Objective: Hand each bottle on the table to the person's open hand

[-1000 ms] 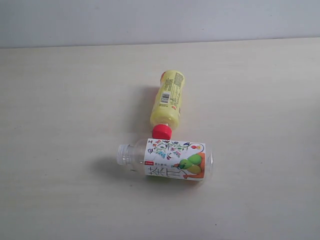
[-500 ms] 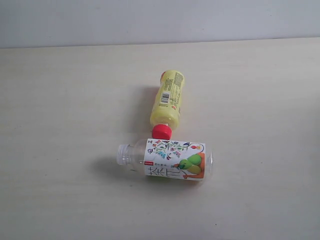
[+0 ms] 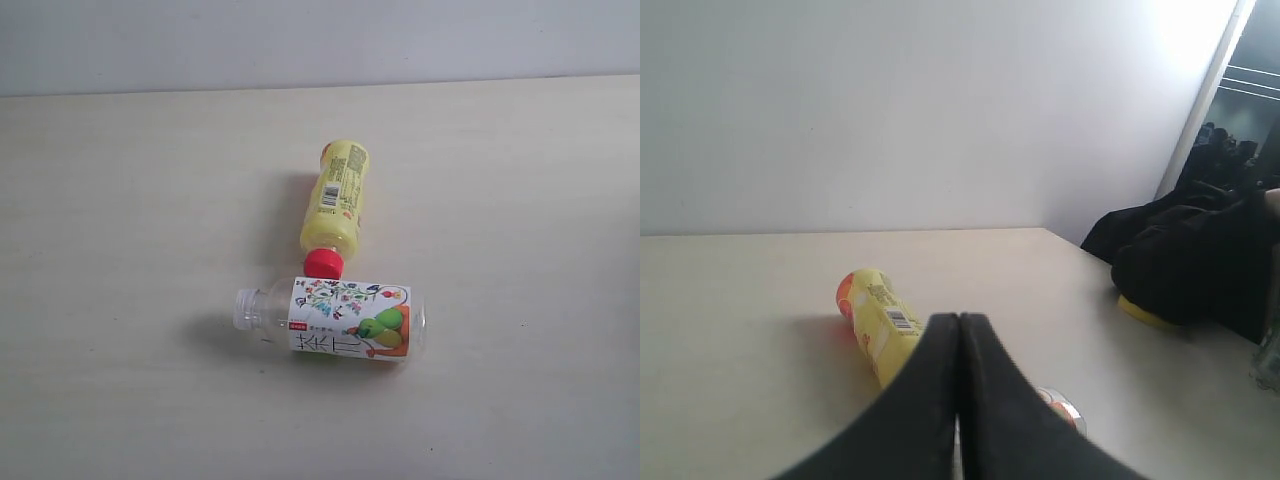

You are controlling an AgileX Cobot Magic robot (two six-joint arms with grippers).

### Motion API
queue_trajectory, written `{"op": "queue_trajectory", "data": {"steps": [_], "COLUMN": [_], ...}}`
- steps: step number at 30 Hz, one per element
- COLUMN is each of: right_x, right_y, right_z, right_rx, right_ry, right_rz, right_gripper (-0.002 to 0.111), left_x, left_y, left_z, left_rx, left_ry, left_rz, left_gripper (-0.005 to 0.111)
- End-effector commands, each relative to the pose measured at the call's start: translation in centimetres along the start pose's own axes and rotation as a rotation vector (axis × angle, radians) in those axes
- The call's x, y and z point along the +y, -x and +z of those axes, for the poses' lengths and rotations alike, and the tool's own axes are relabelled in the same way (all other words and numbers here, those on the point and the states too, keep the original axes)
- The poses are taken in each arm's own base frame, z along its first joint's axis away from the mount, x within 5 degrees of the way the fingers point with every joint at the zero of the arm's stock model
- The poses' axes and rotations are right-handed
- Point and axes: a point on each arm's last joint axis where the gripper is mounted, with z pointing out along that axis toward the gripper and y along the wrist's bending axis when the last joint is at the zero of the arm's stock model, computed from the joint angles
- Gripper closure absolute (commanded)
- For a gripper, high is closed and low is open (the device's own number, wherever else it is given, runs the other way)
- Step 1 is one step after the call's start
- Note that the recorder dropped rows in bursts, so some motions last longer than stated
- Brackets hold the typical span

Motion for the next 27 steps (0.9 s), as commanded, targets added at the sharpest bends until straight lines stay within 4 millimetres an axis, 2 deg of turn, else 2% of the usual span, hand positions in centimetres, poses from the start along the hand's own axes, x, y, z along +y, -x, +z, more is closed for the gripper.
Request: {"op": "queue_trajectory", "data": {"steps": [1,27], "right_x": [-0.04,-0.03], "right_y": [-0.11,0.01], "right_z": [-0.03,-0.03], "right_rx": [-0.005,-0.017], "right_ry": [-0.005,-0.003], "right_rz": [0.000,0.009], "right_gripper": [0.108,0.108], "left_x": [-0.04,-0.04], "left_y": [-0.05,-0.05], "left_z": [-0.04,-0.04], "left_rx": [-0.005,-0.005], "left_ry": [-0.008,-0.008], "left_rz": [-0.004,-0.004], "left_gripper": [0.107,0.107]}}
